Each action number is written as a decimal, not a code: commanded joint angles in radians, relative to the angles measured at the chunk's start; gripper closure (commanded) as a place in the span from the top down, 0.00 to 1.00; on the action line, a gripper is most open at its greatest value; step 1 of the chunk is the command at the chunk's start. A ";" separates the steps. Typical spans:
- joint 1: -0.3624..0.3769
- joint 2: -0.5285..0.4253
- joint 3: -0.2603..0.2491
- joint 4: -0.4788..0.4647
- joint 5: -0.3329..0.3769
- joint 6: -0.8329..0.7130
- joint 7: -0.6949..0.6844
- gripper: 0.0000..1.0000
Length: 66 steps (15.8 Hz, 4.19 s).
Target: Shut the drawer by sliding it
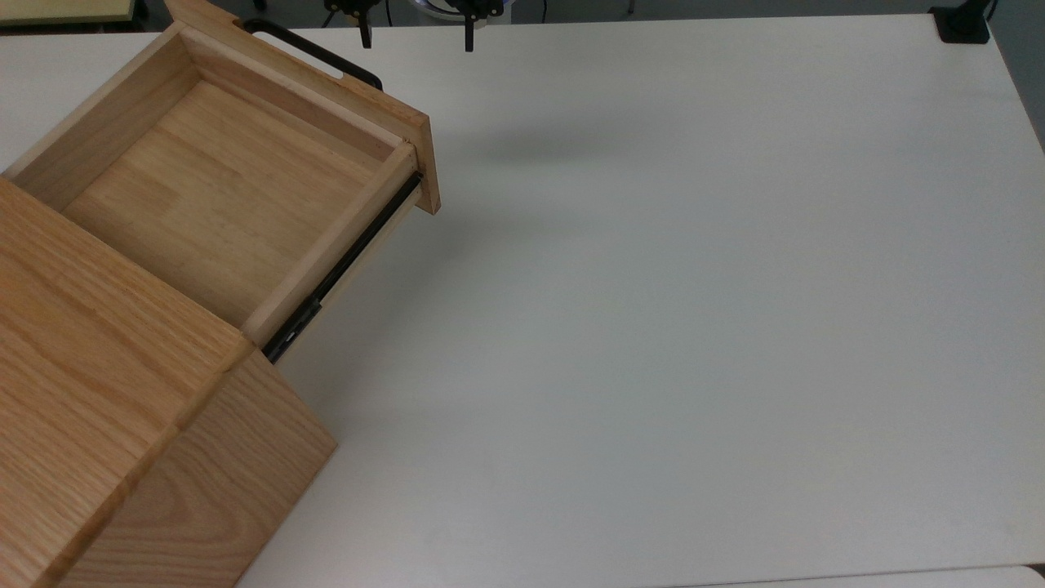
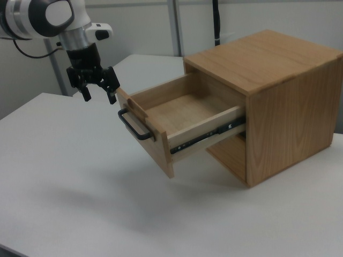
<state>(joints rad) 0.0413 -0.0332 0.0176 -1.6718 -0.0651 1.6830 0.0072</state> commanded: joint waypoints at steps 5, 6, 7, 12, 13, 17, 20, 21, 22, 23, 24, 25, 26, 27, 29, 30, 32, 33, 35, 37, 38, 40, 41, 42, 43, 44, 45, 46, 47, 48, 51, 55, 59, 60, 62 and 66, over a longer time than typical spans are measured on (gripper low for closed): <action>0.028 0.012 -0.016 0.024 0.007 -0.028 -0.006 1.00; 0.028 0.012 -0.016 0.024 0.007 -0.028 -0.006 1.00; 0.028 0.012 -0.016 0.023 0.007 -0.028 -0.006 1.00; 0.028 0.012 -0.016 0.021 0.007 -0.028 -0.006 1.00; 0.028 0.012 -0.016 0.023 0.007 -0.028 -0.006 1.00; 0.023 0.009 -0.016 0.023 0.021 -0.031 -0.007 1.00; 0.022 0.007 -0.016 0.023 0.025 -0.042 -0.013 1.00; 0.022 0.007 -0.016 0.023 0.025 -0.052 -0.016 1.00; 0.022 0.003 -0.016 0.021 0.025 -0.066 -0.019 1.00; 0.023 -0.004 -0.016 0.021 0.025 -0.087 -0.023 1.00; 0.025 -0.007 -0.016 0.023 0.025 -0.117 -0.023 1.00; 0.026 -0.017 -0.016 0.023 0.024 -0.138 -0.023 1.00; 0.028 -0.030 -0.012 0.021 0.019 -0.164 -0.023 1.00; 0.029 -0.040 -0.010 0.021 0.016 -0.198 -0.021 1.00; 0.020 -0.060 -0.010 0.021 0.025 -0.270 -0.003 0.96; 0.015 -0.063 -0.015 0.018 0.027 -0.295 0.016 0.93; -0.012 -0.063 -0.022 0.011 0.048 -0.299 0.103 0.81; -0.029 -0.065 -0.022 -0.008 0.053 -0.295 0.152 0.63; -0.055 -0.062 -0.024 -0.029 0.053 -0.278 0.229 0.29; -0.087 -0.060 -0.024 -0.072 0.053 -0.244 0.258 0.18; -0.103 -0.054 -0.025 -0.086 0.054 -0.226 0.284 0.14; -0.129 -0.047 -0.031 -0.095 0.054 -0.180 0.342 0.04; -0.135 -0.037 -0.033 -0.095 0.054 -0.148 0.352 0.00; -0.142 -0.031 -0.042 -0.095 0.054 -0.123 0.359 0.00; -0.146 -0.021 -0.054 -0.091 0.054 -0.097 0.365 0.00; -0.146 -0.005 -0.062 -0.086 0.053 -0.065 0.378 0.00; -0.147 0.007 -0.062 -0.083 0.053 -0.025 0.401 0.00; -0.147 0.015 -0.064 -0.082 0.051 0.015 0.427 0.00; -0.150 0.019 -0.064 -0.082 0.047 0.042 0.436 0.00; -0.156 0.030 -0.065 -0.080 0.044 0.067 0.436 0.00; -0.158 0.074 -0.067 -0.042 0.030 0.147 0.436 0.00; -0.204 0.251 -0.068 0.168 -0.018 0.194 0.436 0.00; -0.231 0.352 -0.084 0.267 -0.024 0.386 0.438 0.00; -0.232 0.367 -0.091 0.268 -0.024 0.438 0.438 0.00; -0.232 0.400 -0.099 0.290 -0.024 0.532 0.439 0.00; -0.235 0.388 -0.107 0.282 -0.024 0.554 0.427 0.04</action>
<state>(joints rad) -0.1985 0.3477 -0.0720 -1.4260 -0.0680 2.1928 0.4283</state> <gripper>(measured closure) 0.991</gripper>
